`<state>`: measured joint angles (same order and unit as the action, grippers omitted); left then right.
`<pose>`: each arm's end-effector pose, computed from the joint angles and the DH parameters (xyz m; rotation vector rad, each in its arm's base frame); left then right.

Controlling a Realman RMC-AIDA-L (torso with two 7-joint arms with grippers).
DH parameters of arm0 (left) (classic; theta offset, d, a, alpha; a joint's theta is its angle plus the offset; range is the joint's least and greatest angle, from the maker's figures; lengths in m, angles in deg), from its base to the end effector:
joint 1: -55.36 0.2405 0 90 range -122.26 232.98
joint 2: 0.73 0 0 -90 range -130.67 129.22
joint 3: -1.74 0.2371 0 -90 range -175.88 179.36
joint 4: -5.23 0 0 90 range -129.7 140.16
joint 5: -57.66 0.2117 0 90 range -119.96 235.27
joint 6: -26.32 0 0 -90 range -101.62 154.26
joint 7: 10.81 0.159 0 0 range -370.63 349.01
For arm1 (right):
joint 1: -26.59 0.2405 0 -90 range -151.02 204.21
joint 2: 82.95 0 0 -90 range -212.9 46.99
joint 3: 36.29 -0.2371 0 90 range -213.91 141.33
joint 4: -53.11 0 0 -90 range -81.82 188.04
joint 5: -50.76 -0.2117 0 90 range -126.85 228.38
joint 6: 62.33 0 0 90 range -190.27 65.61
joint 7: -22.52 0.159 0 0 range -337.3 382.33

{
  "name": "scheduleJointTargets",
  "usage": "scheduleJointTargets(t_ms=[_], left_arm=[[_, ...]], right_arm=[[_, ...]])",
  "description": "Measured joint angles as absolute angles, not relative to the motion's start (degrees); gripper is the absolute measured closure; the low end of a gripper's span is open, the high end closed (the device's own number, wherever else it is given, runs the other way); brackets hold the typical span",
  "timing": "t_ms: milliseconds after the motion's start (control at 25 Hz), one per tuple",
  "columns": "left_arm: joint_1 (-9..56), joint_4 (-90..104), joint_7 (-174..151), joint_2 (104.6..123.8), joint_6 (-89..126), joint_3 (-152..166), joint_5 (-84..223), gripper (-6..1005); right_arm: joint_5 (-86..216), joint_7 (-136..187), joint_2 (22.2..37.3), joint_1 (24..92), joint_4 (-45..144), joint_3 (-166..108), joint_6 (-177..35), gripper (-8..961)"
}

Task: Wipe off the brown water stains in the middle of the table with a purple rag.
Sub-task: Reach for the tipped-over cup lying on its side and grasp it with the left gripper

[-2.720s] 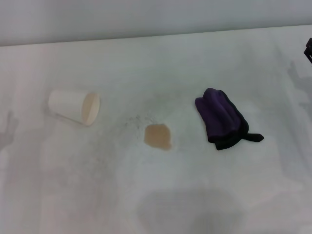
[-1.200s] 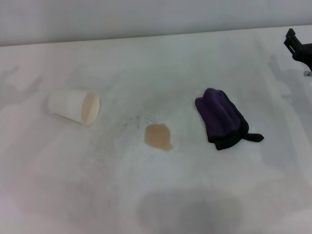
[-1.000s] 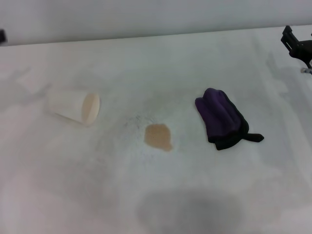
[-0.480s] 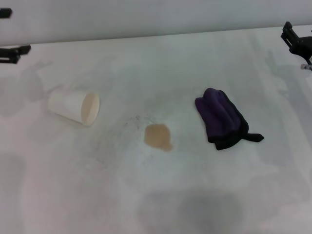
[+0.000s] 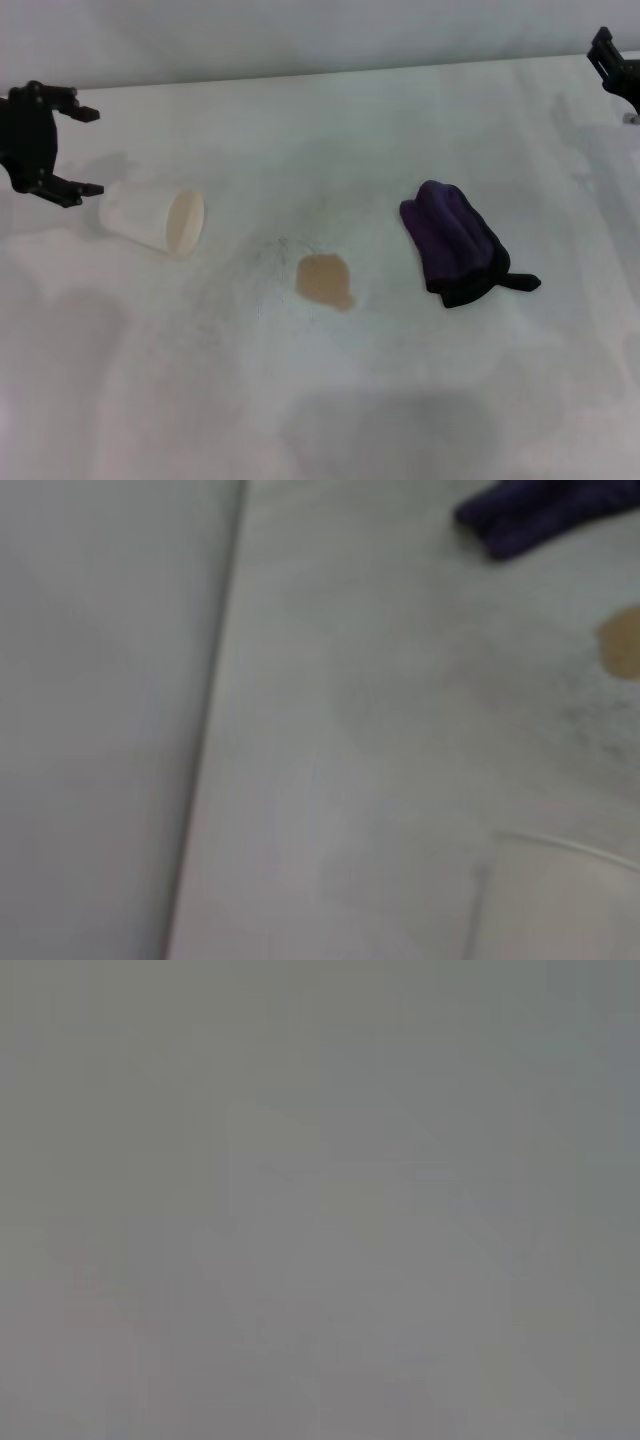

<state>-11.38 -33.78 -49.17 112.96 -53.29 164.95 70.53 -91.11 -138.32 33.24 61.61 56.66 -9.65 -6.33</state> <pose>-0.2307 0.4283 0.0512 -2.7418 0.4263 0.3521 0.3501 0.3806 0.0359 -1.3424 0.8443 0.6716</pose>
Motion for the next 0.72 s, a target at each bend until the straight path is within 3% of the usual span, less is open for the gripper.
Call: scheduleJointTargets(t_ms=[400, 600, 720], left_arm=[[-15.5, -33.3, -48.1, 115.06, -52.7, 165.0, 76.4, 108], [-17.8, -32.9, -48.1, 117.55, -49.0, 165.0, 84.3, 108], [-18.4, -32.0, -48.5, 117.94, -47.7, 165.0, 85.9, 108]], right_arm=[[-91.1, -138.3, 33.24, 61.8, 56.7, -9.7, -6.8, 111], [-91.2, -138.3, 33.24, 61.7, 56.6, -9.7, -6.8, 111], [-91.3, -138.3, 33.24, 61.5, 56.6, -9.7, -6.8, 111]])
